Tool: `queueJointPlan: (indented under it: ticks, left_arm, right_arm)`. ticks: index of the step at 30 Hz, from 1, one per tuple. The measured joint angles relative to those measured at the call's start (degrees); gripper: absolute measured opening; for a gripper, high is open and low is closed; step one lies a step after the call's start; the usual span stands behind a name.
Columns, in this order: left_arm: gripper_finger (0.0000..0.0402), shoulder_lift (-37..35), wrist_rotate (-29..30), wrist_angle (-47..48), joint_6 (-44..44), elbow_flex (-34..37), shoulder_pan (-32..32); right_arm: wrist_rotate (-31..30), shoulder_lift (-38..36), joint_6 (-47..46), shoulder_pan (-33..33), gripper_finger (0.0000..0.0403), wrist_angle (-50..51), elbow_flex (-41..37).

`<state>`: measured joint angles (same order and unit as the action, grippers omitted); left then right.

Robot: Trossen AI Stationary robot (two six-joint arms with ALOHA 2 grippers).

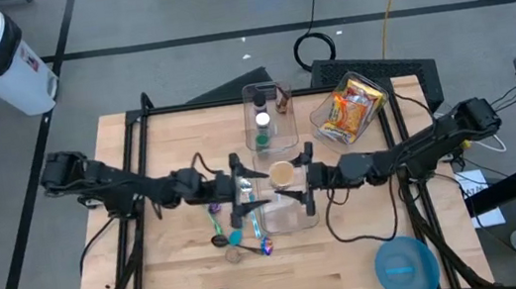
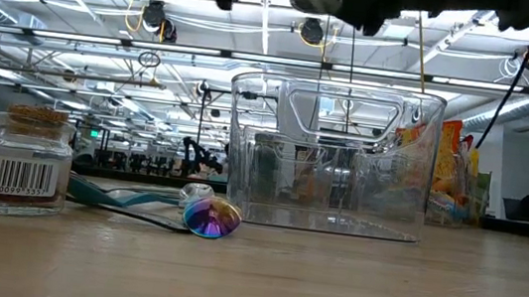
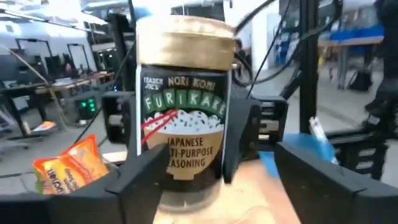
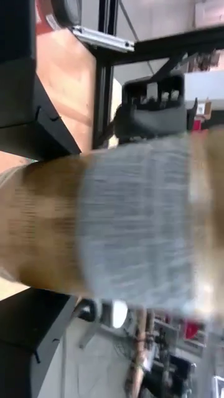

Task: Pick & Place Food Item
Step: Put the gold spice bottle into the top left transparent bin

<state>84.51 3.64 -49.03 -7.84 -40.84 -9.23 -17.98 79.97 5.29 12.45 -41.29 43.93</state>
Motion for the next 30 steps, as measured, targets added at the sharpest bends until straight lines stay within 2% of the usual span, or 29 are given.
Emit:
queueJointPlan:
  ticks: [3, 7, 16, 21, 23, 30]
  left_arm:
    - [0.0342, 3.01, 0.39, 0.51, -3.56, -2.97, -0.06]
    - [0.0371, 3.91, 2.14, 0.54, -3.56, -4.48, -0.02]
    - [0.0381, 3.54, 8.25, 2.53, -1.38, -4.39, 0.00]
    - [0.0381, 3.50, 4.48, 4.16, 2.52, -4.39, 0.30]
    - [0.0381, 3.50, 2.62, 4.11, 2.69, -4.39, 0.30]
    - [0.0381, 3.51, 0.82, 4.81, 6.46, -4.37, 0.26]
  right_arm:
    - [2.25, 0.85, -2.35, -1.02, 0.0272, 0.12, 0.19]
    - [2.72, 0.76, -3.15, -1.17, 0.0272, -0.15, 0.23]
    - [3.56, 0.83, -3.02, -0.99, 0.0272, -0.22, 0.58]
    - [3.83, 0.89, -3.22, -0.92, 0.0272, 2.08, 1.25]
    - [5.93, 1.00, -3.86, -0.92, 0.0272, 3.31, 1.87]
    - [7.72, 6.46, -3.21, -0.73, 0.0272, 6.85, 6.48]
